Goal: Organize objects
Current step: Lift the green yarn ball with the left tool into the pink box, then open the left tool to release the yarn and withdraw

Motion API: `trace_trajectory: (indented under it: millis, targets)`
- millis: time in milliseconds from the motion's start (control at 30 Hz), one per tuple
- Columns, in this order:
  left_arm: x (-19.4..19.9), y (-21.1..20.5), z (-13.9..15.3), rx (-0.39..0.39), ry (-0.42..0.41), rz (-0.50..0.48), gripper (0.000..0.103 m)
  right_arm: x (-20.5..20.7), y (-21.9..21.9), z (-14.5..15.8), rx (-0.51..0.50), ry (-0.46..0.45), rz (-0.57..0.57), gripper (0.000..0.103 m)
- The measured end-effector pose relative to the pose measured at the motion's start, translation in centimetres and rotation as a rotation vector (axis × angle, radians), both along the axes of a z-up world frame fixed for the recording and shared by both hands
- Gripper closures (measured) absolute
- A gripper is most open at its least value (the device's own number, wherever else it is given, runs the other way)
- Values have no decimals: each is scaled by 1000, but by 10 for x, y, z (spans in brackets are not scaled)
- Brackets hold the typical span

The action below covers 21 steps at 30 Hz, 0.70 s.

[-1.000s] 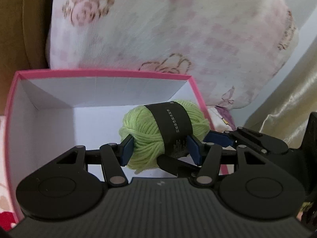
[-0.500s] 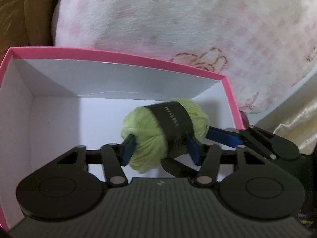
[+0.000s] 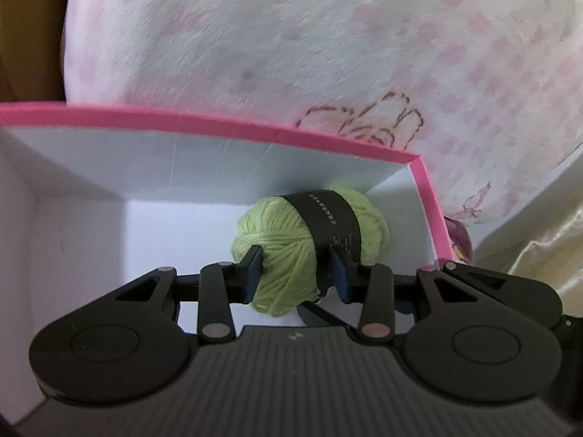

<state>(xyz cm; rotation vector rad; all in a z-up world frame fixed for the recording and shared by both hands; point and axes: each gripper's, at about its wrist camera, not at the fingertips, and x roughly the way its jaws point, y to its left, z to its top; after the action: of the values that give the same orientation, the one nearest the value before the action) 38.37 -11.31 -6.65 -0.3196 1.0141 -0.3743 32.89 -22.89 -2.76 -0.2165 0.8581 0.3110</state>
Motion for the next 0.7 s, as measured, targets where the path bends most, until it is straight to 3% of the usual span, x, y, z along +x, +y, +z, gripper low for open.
trace_trajectory:
  millis: [100, 233, 467, 600, 700]
  targets:
    - [1, -3, 3, 34, -16, 11, 64, 4, 4, -2, -17, -5, -25, 69]
    - [-4, -2, 5, 21, -13, 16, 64, 4, 8, -2, -47, -18, -45, 71]
    - [-3, -13, -5, 22, 0, 43, 61, 0, 0, 3, 16, 1, -44, 73]
    - [-12, -18, 6, 67, -22, 36, 61, -21, -5, 15, 88, 2, -41, 65]
    - [-19, -19, 18, 71, -33, 13, 53, -37, -6, 26, 100, -1, -41, 59]
